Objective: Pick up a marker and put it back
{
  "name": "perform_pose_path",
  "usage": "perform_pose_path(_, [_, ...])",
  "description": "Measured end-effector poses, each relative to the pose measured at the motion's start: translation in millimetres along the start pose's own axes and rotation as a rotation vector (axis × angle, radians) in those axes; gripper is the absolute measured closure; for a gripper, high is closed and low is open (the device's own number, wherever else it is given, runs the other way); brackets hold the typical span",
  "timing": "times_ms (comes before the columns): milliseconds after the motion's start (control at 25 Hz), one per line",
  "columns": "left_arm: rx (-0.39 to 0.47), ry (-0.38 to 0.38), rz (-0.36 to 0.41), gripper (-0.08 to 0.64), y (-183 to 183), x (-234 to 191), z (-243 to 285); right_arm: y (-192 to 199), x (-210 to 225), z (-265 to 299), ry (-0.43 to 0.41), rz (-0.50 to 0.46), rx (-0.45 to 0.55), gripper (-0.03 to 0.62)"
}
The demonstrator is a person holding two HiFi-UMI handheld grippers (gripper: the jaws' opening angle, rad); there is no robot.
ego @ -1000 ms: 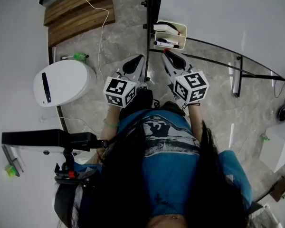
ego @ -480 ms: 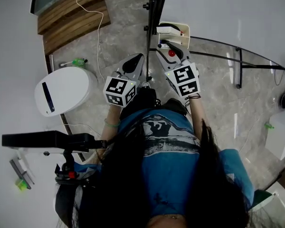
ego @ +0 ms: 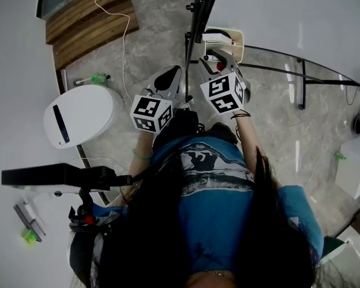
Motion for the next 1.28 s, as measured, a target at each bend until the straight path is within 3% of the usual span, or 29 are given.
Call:
perform_pose_path(160, [-0.005, 0.008, -0.001, 0.558, 3, 3, 3, 4, 5, -2, -0.011, 0.053, -0.004, 0.439])
perform_pose_path(360, [-0.009, 0.009, 0.002, 0.558, 3, 4, 5, 1, 7, -5, -0.023, 0.043, 0.026, 0.449])
perform_pose_path(1280, [-0.016, 0.013, 0.020, 0.558, 1, 28, 17, -21, 53, -76, 0.067, 0.272, 0.318, 0.509])
Point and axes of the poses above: the fingertips, and each gripper's own axes: z forward along the fingers, x to its right, y out of its underside, the point moved 9 cm from there along -z, backward along the fingers, and after that the axes turned 9 degrees about x, right-handed, at the moved point
